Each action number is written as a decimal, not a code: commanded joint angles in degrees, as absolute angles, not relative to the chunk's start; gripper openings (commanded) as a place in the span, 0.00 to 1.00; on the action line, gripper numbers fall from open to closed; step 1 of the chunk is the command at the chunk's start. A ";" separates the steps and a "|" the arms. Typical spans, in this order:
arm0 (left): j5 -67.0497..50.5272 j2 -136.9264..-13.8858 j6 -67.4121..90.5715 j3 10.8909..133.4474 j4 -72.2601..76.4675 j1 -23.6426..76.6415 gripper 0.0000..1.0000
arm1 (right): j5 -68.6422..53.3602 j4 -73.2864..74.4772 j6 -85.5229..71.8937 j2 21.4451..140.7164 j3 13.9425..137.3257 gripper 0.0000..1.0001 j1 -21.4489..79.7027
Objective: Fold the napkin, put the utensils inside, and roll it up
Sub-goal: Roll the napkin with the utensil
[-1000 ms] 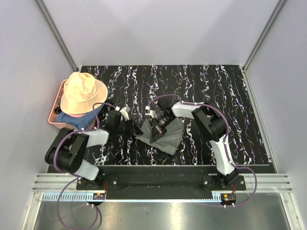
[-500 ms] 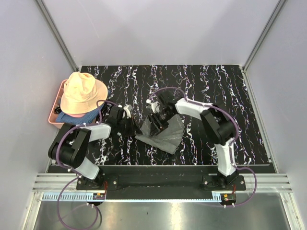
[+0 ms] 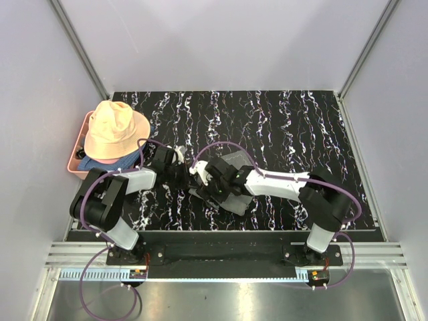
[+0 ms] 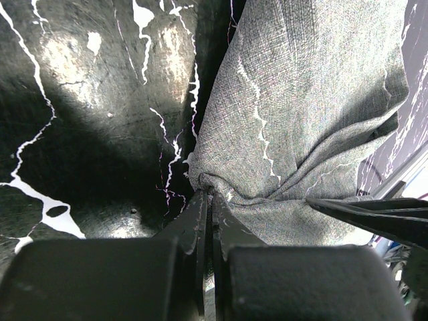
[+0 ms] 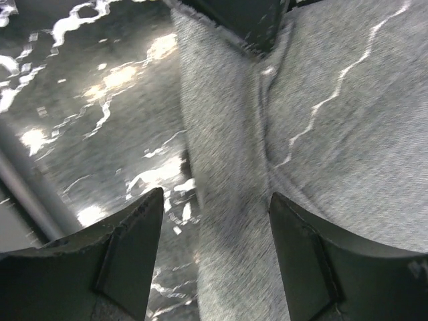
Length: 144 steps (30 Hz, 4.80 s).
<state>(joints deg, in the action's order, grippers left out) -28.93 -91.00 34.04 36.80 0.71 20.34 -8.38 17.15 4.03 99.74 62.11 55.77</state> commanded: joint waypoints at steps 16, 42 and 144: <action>-30.67 -91.76 32.69 38.06 -2.02 20.65 0.00 | 5.72 16.25 3.87 105.29 61.17 0.33 59.06; -24.17 -70.76 34.19 22.68 15.72 17.84 0.66 | -38.74 21.71 0.97 112.23 66.18 0.11 44.57; -21.70 -77.88 35.07 29.98 12.98 17.14 0.65 | -24.42 26.28 2.46 108.81 69.08 0.15 48.70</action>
